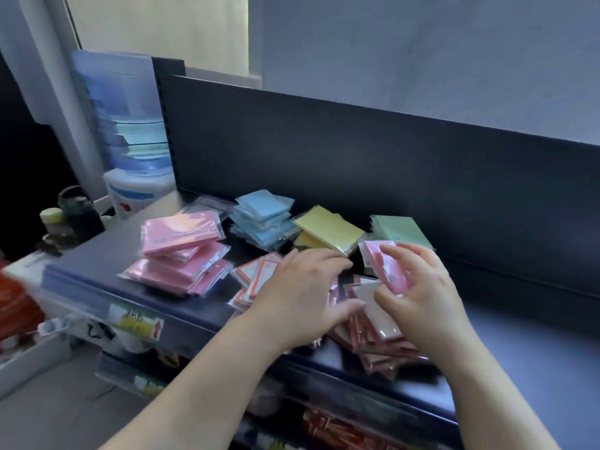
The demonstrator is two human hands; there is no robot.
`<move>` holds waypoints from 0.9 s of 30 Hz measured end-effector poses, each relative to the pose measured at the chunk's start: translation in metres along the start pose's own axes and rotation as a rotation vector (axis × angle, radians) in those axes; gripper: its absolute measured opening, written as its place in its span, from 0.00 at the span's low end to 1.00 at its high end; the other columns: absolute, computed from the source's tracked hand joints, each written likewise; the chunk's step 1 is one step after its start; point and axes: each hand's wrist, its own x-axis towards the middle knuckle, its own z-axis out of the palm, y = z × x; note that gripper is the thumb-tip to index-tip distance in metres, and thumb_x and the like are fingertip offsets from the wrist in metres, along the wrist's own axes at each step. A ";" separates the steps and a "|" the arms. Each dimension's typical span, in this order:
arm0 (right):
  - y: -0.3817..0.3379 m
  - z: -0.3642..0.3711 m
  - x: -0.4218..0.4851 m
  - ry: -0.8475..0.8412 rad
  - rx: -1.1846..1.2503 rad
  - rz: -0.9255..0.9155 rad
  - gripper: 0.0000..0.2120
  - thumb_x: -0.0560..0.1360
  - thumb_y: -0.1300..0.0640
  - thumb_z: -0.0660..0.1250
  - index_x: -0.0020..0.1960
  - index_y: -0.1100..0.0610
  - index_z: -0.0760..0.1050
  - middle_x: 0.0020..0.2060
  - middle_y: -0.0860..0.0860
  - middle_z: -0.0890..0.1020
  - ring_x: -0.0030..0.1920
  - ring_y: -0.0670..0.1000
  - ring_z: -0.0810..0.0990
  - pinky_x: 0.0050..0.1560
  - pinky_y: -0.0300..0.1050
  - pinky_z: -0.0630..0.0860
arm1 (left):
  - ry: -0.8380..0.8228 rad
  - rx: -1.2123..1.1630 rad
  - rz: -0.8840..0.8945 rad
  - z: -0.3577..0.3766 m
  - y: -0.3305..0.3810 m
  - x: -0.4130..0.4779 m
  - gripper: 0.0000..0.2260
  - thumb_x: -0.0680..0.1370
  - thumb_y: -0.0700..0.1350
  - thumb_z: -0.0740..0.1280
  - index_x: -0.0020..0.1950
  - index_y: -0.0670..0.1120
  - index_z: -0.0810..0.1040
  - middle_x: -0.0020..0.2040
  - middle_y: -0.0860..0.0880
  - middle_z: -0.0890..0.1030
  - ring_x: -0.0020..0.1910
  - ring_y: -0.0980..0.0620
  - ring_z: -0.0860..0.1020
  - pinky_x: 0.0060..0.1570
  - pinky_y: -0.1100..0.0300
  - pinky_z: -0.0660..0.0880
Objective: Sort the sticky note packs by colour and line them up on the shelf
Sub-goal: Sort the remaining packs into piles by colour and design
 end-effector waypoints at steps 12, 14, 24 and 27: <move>-0.094 0.080 0.024 -0.229 0.156 -0.309 0.24 0.71 0.58 0.69 0.66 0.48 0.73 0.62 0.43 0.71 0.65 0.46 0.68 0.61 0.35 0.61 | 0.297 0.155 -0.431 -0.065 -0.076 -0.076 0.18 0.75 0.54 0.69 0.64 0.52 0.77 0.62 0.56 0.78 0.62 0.56 0.72 0.57 0.69 0.60; -0.107 0.092 0.020 -0.257 0.142 -0.341 0.24 0.72 0.57 0.69 0.67 0.49 0.72 0.64 0.44 0.70 0.66 0.46 0.67 0.63 0.34 0.60 | 0.319 0.164 -0.488 -0.072 -0.090 -0.090 0.18 0.75 0.55 0.68 0.64 0.53 0.77 0.62 0.56 0.78 0.61 0.55 0.72 0.58 0.66 0.63; -0.169 0.150 0.049 -0.243 -0.001 -0.319 0.23 0.72 0.57 0.68 0.67 0.51 0.73 0.64 0.46 0.72 0.64 0.47 0.67 0.54 0.26 0.54 | 0.278 0.145 -0.466 -0.117 -0.185 -0.101 0.23 0.75 0.57 0.67 0.69 0.53 0.71 0.66 0.53 0.74 0.66 0.53 0.70 0.65 0.58 0.65; -0.189 0.174 0.060 -0.199 -0.033 -0.269 0.22 0.72 0.56 0.68 0.67 0.52 0.73 0.63 0.47 0.73 0.65 0.48 0.68 0.56 0.27 0.55 | 0.223 0.172 -0.421 -0.131 -0.222 -0.100 0.25 0.75 0.60 0.66 0.70 0.53 0.70 0.67 0.53 0.73 0.66 0.52 0.70 0.67 0.57 0.64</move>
